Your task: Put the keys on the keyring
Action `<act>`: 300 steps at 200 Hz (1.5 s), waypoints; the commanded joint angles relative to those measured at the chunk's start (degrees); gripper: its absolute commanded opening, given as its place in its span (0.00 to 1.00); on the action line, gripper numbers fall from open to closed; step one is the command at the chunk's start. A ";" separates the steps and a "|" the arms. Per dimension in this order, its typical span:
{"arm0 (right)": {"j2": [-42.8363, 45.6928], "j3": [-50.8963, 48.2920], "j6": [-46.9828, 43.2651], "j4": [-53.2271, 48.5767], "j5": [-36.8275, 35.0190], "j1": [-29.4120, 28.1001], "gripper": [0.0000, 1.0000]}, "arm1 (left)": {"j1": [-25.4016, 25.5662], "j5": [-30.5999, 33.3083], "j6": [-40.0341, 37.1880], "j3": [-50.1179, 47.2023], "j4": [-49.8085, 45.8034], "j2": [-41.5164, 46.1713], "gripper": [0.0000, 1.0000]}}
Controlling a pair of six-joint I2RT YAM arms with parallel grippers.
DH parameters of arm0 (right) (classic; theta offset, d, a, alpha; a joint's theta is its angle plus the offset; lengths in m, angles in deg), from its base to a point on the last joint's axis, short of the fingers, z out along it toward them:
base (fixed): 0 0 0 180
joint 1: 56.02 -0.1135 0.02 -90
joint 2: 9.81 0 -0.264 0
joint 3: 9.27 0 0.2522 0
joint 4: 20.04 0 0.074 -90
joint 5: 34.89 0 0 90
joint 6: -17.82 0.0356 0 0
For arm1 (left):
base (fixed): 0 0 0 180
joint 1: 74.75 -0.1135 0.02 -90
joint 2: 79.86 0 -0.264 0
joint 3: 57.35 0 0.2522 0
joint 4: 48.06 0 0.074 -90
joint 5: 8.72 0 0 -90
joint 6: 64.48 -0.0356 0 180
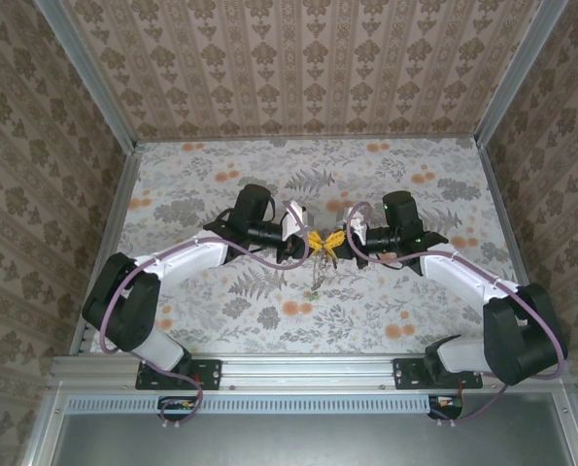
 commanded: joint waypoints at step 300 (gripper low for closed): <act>8.73 -5.76 -3.63 -1.12 -11.68 -4.85 0.15 | 1.09 0.48 -7.86 5.29 -10.80 -0.77 0.00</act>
